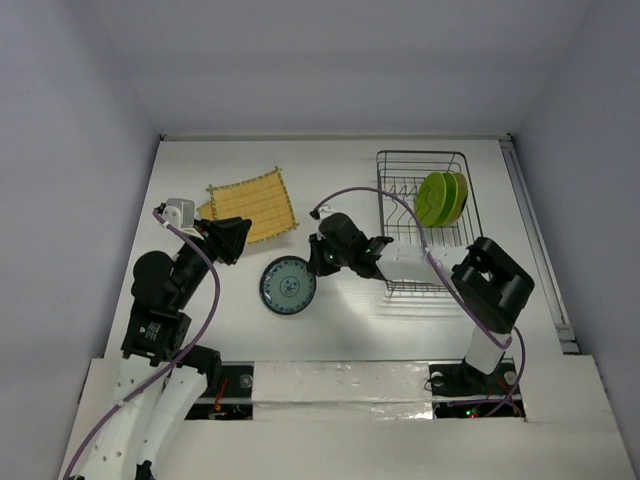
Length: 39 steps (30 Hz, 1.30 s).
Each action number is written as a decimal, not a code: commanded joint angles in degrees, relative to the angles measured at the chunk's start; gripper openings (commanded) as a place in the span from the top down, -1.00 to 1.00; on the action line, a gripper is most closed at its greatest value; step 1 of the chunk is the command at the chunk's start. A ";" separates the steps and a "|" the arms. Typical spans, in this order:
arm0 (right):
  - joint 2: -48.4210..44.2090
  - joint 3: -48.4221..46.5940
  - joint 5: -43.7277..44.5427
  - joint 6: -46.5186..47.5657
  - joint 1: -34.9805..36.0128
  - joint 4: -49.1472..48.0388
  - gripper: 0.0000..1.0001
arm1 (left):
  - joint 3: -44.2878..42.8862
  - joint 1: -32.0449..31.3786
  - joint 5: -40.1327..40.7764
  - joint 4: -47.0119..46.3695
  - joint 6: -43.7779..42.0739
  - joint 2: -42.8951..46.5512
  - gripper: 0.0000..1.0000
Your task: Unload the plates from the dish rack
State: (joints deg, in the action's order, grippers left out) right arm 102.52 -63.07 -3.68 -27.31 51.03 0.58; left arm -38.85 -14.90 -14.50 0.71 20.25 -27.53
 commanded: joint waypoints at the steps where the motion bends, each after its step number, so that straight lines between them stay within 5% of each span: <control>1: -0.65 1.19 2.53 -1.60 0.04 -5.68 0.93 | -1.93 0.31 -0.09 -2.73 -0.12 0.19 0.52; 3: -0.48 1.63 3.33 -2.04 0.04 -5.07 0.79 | -1.93 0.31 -0.09 -2.73 -0.04 0.19 0.52; 7: -0.21 1.81 7.10 -1.96 0.04 -4.10 0.11 | -1.93 0.31 -0.09 -2.73 -0.12 0.02 0.52; 12: -3.37 1.55 9.57 -0.90 0.04 -2.08 -0.13 | -2.02 0.31 0.00 -2.73 -0.12 0.11 0.52; 18: -14.26 0.93 19.66 1.47 0.04 3.45 0.01 | -1.93 0.31 0.09 -2.64 -0.21 0.19 0.52; 20: -18.91 0.84 27.39 2.95 -1.88 6.08 0.61 | -1.93 0.31 0.09 -2.64 -0.21 0.28 0.52; 22: -21.12 0.67 30.73 4.10 -7.57 8.20 1.00 | -1.93 0.31 0.00 -2.64 -0.12 0.37 0.53; 27: -25.61 -0.29 37.94 7.70 -18.58 15.84 1.00 | -2.10 0.31 0.61 -2.38 0.05 0.63 1.00; 28: -25.96 -0.82 42.22 8.32 -19.81 16.90 1.00 | -2.19 0.31 1.05 -2.21 0.14 0.72 1.00; 31: -24.75 -2.76 47.09 10.43 -24.38 19.28 0.48 | -2.19 0.31 1.67 -2.03 0.14 0.90 1.00; 33: -23.78 -3.81 47.28 11.31 -26.75 19.11 0.31 | -2.02 0.31 0.88 -2.29 0.14 0.72 1.00; 39: -17.63 -6.98 44.99 12.98 -31.34 19.02 0.27 | -1.93 0.31 0.26 -2.47 0.14 0.55 0.75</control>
State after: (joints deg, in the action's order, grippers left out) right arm 82.98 -66.70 39.51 -16.21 21.17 18.87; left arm -38.85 -14.90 -13.54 0.78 20.40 -27.20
